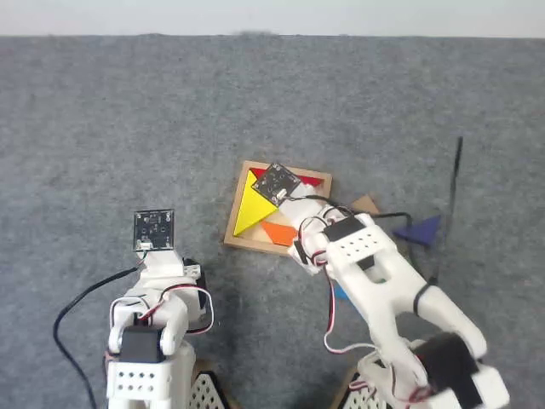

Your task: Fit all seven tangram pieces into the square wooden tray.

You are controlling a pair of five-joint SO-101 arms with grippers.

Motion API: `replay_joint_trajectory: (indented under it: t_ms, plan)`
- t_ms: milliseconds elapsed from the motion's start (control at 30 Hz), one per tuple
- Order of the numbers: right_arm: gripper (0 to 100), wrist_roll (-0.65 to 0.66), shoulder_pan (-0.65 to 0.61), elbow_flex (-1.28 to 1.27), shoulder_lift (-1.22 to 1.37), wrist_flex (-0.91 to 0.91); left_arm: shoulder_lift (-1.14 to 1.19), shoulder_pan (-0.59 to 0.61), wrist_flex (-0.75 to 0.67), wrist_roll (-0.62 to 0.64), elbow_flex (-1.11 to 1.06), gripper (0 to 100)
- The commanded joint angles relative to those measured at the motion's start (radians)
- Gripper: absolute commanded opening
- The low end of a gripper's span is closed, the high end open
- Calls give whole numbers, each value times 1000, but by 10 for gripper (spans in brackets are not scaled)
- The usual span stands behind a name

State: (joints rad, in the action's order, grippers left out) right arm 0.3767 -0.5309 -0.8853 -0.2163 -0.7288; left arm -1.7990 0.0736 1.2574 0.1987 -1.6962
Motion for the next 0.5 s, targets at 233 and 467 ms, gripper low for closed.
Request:
replay_joint_trajectory:
  t_ms: [233, 467]
  plan:
    - [245, 23, 61, 172, 154, 8, -20, 6, 5, -15, 13, 14]
    - [245, 48, 110, 282, 222, 8, -20, 6, 5, -15, 13, 14]
